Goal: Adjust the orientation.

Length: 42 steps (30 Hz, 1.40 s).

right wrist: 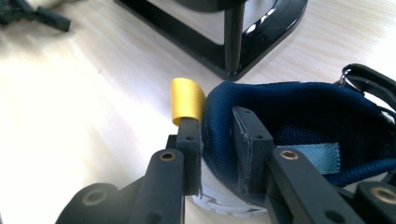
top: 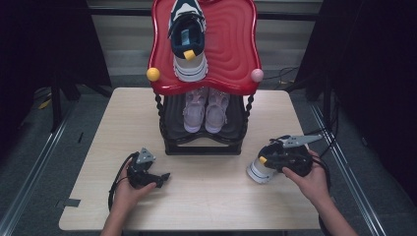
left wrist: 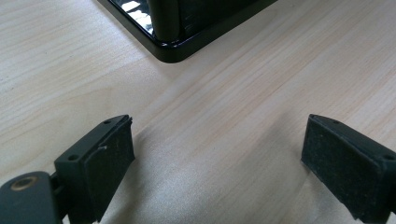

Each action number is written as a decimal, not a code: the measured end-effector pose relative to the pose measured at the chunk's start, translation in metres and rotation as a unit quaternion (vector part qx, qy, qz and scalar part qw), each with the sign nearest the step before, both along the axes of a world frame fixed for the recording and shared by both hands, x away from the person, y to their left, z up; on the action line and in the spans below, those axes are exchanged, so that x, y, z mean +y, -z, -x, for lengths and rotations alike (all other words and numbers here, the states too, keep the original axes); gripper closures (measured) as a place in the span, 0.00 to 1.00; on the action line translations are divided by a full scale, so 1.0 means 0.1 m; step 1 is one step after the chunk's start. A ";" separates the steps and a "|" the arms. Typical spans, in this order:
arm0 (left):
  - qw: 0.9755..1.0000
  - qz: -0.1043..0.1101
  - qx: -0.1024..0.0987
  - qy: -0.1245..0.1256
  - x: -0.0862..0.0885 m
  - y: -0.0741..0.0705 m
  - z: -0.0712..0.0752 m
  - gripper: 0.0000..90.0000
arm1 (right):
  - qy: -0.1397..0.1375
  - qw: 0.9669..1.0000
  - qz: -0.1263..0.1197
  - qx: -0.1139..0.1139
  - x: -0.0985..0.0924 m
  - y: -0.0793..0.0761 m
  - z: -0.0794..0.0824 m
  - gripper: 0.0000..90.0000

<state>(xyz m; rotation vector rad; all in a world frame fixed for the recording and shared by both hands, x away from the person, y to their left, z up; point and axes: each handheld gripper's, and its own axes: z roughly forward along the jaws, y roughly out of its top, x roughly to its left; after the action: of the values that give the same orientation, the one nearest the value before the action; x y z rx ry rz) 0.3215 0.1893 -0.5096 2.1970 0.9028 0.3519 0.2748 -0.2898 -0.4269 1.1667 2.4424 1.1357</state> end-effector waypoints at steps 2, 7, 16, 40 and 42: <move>1.000 0.000 0.000 0.000 0.00 0.00 0.00 0.10 | -0.004 1.000 -0.001 -0.004 -0.05 0.00 0.07 0.82; 1.000 0.000 0.000 -0.002 0.00 0.00 0.00 0.09 | -0.004 1.000 -0.012 -0.005 -0.10 0.02 0.13 0.77; 1.000 0.000 0.000 -0.003 0.00 0.00 0.00 0.09 | -0.010 0.999 0.028 0.042 0.01 -0.04 0.00 0.55; 1.000 -0.002 0.000 -0.001 0.00 0.00 0.00 0.09 | -0.055 0.974 0.124 0.183 0.30 -0.11 -0.34 0.63; 1.000 -0.003 -0.001 -0.001 0.00 0.00 0.00 0.09 | -0.057 0.974 0.129 0.179 0.32 -0.12 -0.33 0.64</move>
<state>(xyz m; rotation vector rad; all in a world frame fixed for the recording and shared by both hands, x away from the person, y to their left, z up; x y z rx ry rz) 0.3215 0.1892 -0.5094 2.2009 0.9036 0.3574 0.3080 -0.2577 -0.4153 1.2523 2.8507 0.6444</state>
